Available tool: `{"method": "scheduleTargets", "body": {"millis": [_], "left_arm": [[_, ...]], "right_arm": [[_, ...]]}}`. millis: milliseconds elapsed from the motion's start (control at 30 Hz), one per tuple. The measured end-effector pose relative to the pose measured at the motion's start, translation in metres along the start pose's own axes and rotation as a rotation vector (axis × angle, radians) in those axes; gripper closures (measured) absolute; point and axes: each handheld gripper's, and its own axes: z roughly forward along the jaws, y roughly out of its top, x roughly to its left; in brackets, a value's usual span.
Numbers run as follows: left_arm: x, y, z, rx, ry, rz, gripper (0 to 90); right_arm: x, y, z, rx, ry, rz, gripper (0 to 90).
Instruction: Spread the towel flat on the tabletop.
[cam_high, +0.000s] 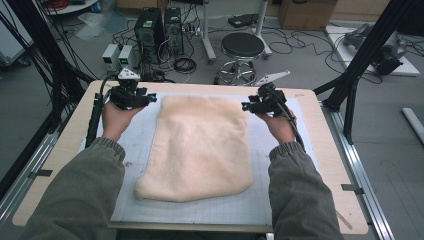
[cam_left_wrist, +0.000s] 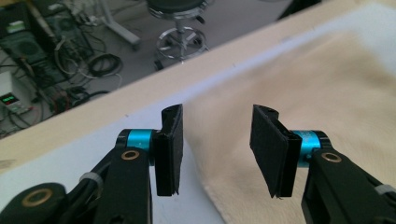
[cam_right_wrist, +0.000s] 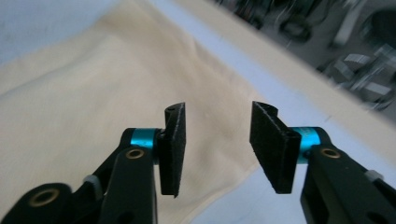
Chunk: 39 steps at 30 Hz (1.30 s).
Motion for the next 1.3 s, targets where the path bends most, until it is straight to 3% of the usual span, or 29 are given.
{"method": "scheduleTargets", "body": {"millis": [67, 133, 167, 200, 367, 400, 533, 600, 633, 700, 833, 933, 1000, 1067, 1133, 1233, 1300], "left_arm": [[-0.003, -0.016, 0.001, 0.016, -0.024, -0.007, 54.5], [-0.01, -0.03, -0.001, 0.027, -0.052, 0.006, 54.2], [-0.014, -0.037, -0.003, 0.025, -0.066, 0.009, 53.3], [-0.018, -0.043, -0.006, 0.027, -0.079, 0.02, 53.3], [-0.041, -0.067, -0.026, 0.018, -0.132, 0.076, 49.8], [-0.045, -0.071, -0.031, 0.009, -0.148, 0.081, 47.4], [-0.06, -0.089, -0.044, 0.027, -0.196, 0.101, 41.3], [-0.067, -0.097, -0.05, 0.033, -0.22, 0.105, 37.9], [-0.071, -0.101, -0.054, 0.02, -0.229, 0.108, 37.4], [-0.08, -0.107, -0.063, 0.0, -0.257, 0.127, 36.6], [-0.093, -0.121, -0.072, -0.015, -0.309, 0.145, 35.6], [-0.1, -0.135, -0.071, 0.015, -0.339, 0.162, 35.6], [-0.103, -0.143, -0.067, 0.051, -0.366, 0.178, 35.6], [-0.107, -0.15, -0.061, 0.105, -0.418, 0.201, 40.5], [-0.11, -0.155, -0.055, 0.156, -0.464, 0.216, 47.9], [-0.111, -0.156, -0.053, 0.16, -0.524, 0.212, 67.2], [-0.115, -0.155, -0.054, 0.158, -0.514, 0.242, 78.6]], "right_arm": [[0.005, -0.013, 0.004, -0.015, 0.023, -0.012, 53.5], [0.013, -0.025, 0.005, -0.007, 0.053, -0.02, 51.4], [0.023, -0.035, 0.003, 0.002, 0.081, -0.047, 51.3], [0.023, -0.035, 0.003, 0.002, 0.081, -0.047, 51.3], [0.051, -0.059, -0.014, -0.019, 0.121, -0.1, 50.1], [0.062, -0.068, -0.019, -0.013, 0.135, -0.123, 48.8], [0.075, -0.085, -0.026, -0.016, 0.164, -0.127, 47.0], [0.08, -0.091, -0.026, 0.051, 0.202, -0.117, 44.2], [0.086, -0.094, -0.028, 0.043, 0.214, -0.125, 45.5], [0.098, -0.105, -0.033, -0.025, 0.215, -0.156, 46.1], [0.113, -0.123, -0.033, -0.045, 0.259, -0.158, 45.5], [0.123, -0.138, -0.027, -0.015, 0.283, -0.15, 45.6], [0.126, -0.146, -0.02, 0.034, 0.284, -0.164, 45.8], [0.13, -0.15, -0.012, 0.079, 0.295, -0.168, 49.8], [0.131, -0.151, -0.007, 0.087, 0.294, -0.181, 53.8], [0.131, -0.151, -0.007, 0.079, 0.302, -0.186, 67.2], [0.132, -0.15, -0.007, 0.08, 0.309, -0.201, 75.2]]}}
